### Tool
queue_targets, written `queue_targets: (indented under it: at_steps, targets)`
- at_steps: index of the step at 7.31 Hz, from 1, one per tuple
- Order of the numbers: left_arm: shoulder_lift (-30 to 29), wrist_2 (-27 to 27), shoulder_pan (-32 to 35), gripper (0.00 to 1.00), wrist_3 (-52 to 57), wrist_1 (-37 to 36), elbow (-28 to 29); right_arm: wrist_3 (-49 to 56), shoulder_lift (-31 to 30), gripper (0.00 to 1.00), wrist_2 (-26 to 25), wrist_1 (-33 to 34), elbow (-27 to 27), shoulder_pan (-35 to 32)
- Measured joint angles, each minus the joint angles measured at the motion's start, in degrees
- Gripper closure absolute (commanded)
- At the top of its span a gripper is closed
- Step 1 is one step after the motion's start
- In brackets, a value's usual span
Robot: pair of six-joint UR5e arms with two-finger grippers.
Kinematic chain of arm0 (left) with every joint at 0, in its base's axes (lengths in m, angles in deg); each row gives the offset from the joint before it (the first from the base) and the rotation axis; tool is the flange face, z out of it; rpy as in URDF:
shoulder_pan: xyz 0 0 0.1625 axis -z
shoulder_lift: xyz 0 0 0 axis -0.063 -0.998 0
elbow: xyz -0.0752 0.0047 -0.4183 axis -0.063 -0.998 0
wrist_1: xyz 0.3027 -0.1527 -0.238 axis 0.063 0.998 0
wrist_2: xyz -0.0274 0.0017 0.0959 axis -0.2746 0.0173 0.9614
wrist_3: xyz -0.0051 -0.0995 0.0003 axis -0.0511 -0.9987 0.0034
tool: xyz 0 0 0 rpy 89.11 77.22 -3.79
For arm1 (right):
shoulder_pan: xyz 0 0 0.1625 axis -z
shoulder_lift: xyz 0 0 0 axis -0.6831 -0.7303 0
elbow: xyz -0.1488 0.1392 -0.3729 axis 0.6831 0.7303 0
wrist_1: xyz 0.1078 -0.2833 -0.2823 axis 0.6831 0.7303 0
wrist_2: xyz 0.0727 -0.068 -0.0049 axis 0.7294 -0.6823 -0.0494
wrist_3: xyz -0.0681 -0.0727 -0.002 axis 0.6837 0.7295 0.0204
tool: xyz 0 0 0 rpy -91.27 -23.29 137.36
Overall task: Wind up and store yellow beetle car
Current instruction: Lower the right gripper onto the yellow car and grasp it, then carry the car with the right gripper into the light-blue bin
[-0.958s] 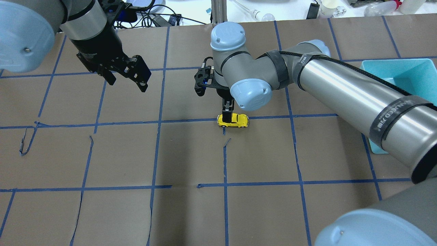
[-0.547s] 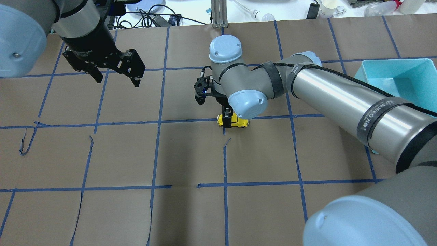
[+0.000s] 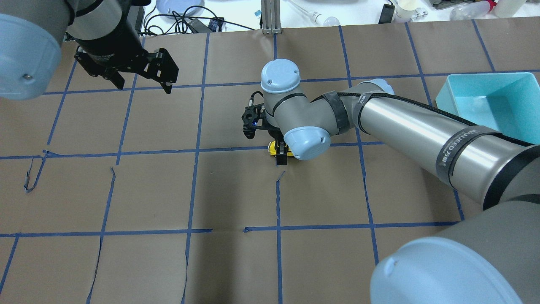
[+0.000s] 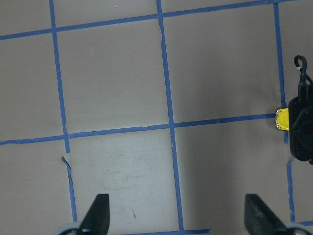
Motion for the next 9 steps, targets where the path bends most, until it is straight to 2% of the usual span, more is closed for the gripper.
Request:
queue_targets:
  at_steps: [3,6,9]
  targets:
    - [0.0,-0.1,-0.1,0.04,0.0,-0.5,0.0,1.7,-1.2,1.0,-2.0,1.2,0.1,0.0]
    - [0.2,-0.2,-0.2,0.04,0.4,-1.1,-0.2,1.3,-7.7,1.0,-3.5,-4.9,0.9,2.1]
    - [0.5,-0.2,-0.3,0.03,0.5,-1.7,-0.9,1.7,-14.6,1.0,-2.9,-10.4,0.9,13.0]
